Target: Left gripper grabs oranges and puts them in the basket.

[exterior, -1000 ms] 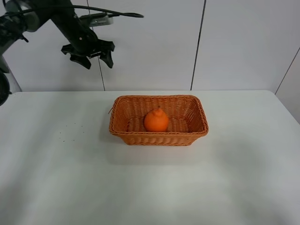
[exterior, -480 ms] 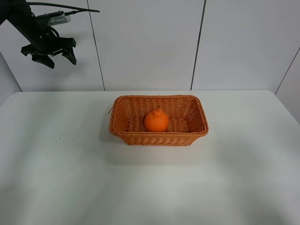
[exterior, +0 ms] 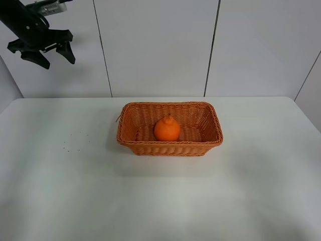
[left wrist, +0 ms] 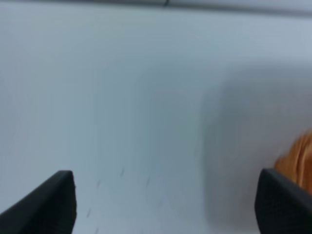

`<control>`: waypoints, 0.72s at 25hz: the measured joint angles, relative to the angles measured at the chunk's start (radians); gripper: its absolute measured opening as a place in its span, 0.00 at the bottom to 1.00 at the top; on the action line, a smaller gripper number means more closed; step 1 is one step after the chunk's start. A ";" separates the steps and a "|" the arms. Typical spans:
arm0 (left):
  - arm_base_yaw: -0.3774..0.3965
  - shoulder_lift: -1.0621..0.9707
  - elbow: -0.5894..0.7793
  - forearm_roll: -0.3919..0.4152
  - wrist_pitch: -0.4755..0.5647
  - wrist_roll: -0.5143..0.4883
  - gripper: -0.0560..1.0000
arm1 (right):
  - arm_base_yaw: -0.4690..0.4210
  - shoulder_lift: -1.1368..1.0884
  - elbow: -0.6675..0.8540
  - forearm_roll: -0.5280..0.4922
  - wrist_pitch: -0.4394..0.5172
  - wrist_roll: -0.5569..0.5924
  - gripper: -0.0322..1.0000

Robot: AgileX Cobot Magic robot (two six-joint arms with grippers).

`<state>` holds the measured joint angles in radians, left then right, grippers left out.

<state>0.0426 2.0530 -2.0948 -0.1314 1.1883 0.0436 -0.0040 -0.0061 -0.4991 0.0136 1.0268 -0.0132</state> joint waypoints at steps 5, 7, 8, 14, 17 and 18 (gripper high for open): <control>0.000 -0.247 0.305 0.061 0.000 0.016 0.86 | 0.000 0.000 0.000 0.000 0.000 0.000 0.70; 0.000 -0.371 0.438 0.080 0.000 0.016 0.86 | 0.000 0.000 0.000 0.000 0.000 0.000 0.70; 0.000 -0.425 0.493 0.085 0.000 0.016 0.86 | 0.000 0.000 0.000 0.000 0.000 0.000 0.70; 0.000 -0.804 0.867 0.139 0.000 0.011 0.86 | 0.000 0.000 0.000 0.000 0.000 0.000 0.70; 0.000 -0.981 1.039 0.161 0.000 -0.019 0.86 | 0.000 0.000 0.000 0.000 0.000 0.000 0.70; 0.000 -1.044 1.096 0.168 0.001 -0.026 0.86 | 0.000 0.000 0.000 0.000 0.000 0.000 0.70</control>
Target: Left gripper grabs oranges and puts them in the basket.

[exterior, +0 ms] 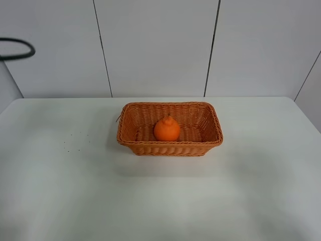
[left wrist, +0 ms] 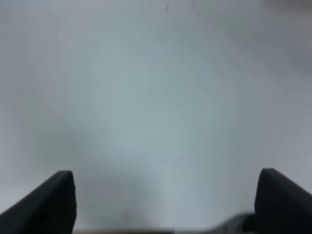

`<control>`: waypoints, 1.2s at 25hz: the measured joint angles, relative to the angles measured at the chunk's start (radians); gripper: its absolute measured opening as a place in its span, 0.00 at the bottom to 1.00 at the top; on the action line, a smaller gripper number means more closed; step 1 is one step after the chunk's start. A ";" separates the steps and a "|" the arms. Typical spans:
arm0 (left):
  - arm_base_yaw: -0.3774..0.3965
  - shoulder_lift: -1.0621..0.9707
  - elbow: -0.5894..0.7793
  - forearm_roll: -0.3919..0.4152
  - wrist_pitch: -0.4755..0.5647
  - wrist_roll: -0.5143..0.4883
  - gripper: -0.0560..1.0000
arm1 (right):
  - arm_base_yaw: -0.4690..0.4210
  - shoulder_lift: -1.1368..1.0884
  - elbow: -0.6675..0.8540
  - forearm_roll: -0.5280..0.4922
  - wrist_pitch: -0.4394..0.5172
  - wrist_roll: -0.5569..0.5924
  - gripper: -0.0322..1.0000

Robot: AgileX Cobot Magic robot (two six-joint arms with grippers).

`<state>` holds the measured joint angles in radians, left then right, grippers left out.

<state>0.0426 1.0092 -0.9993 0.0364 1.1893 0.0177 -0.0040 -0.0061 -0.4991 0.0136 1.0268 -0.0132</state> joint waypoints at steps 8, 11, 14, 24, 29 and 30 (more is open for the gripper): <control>0.000 -0.437 0.359 0.007 -0.115 -0.018 0.86 | 0.000 0.000 0.000 0.000 0.000 0.000 0.70; 0.000 -0.585 0.450 0.007 -0.123 -0.018 0.86 | 0.000 0.000 0.000 0.000 0.000 0.000 0.70; 0.000 -0.704 0.504 0.007 -0.121 -0.018 0.86 | 0.000 0.000 0.000 0.000 0.000 0.000 0.70; 0.000 -0.901 0.507 0.010 -0.130 -0.018 0.86 | 0.000 0.000 0.000 0.000 0.000 0.000 0.70; 0.000 -0.969 0.507 0.010 -0.131 -0.018 0.86 | 0.000 0.000 0.000 0.000 0.000 0.000 0.70; 0.000 -0.988 0.507 0.010 -0.131 -0.018 0.86 | 0.000 0.000 0.000 0.000 0.000 0.000 0.70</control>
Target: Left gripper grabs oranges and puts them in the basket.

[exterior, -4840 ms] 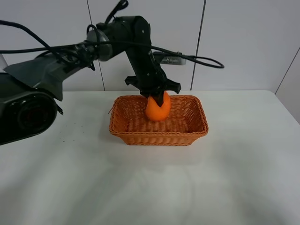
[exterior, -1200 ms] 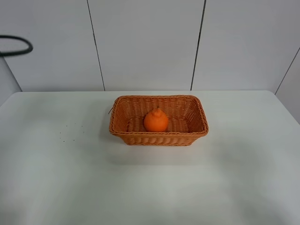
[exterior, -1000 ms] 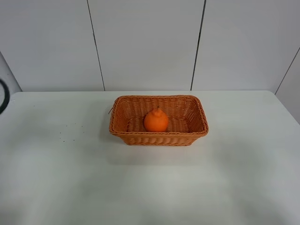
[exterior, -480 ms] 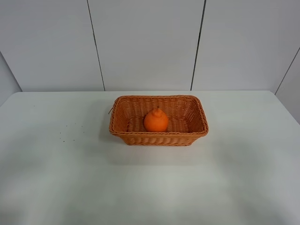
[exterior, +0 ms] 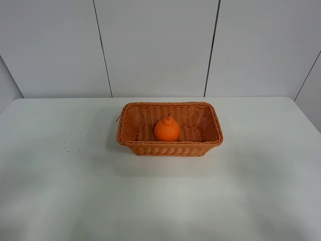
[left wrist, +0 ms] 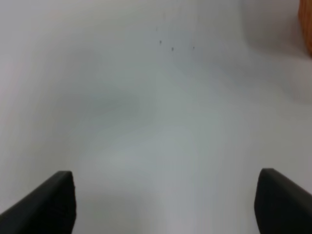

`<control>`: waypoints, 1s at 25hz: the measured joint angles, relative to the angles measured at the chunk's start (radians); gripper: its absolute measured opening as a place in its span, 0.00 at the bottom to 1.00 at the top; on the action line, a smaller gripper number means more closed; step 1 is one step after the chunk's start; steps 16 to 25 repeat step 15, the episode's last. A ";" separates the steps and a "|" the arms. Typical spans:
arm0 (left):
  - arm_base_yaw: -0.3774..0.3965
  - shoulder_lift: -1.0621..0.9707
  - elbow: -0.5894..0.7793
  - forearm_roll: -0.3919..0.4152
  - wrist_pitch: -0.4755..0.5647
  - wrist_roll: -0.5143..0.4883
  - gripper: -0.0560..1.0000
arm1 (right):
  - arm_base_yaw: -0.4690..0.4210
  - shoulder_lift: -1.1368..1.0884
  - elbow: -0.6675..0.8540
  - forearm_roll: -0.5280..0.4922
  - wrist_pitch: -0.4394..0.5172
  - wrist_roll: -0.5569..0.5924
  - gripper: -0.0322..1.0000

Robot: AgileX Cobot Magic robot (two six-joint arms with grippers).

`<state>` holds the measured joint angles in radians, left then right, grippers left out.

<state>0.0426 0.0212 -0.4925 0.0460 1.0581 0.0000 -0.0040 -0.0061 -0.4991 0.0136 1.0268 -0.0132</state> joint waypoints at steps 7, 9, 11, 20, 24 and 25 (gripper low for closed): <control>0.000 -0.027 0.000 -0.008 0.000 -0.008 0.86 | 0.000 0.000 0.000 0.000 0.000 0.000 0.70; 0.000 -0.027 0.000 -0.009 0.000 -0.008 0.86 | 0.000 0.000 0.000 0.000 0.000 0.000 0.70; 0.000 -0.027 0.000 -0.011 0.000 -0.008 0.86 | 0.000 0.000 0.000 0.000 0.000 0.000 0.70; 0.000 -0.027 0.000 -0.011 0.000 -0.008 0.86 | 0.000 0.000 0.000 0.000 0.000 0.000 0.70; 0.000 -0.027 0.000 -0.011 0.000 -0.008 0.86 | 0.000 0.000 0.000 0.000 0.000 0.000 0.70; 0.000 -0.027 0.000 -0.011 0.000 -0.008 0.86 | 0.000 0.000 0.000 0.000 0.000 0.000 0.70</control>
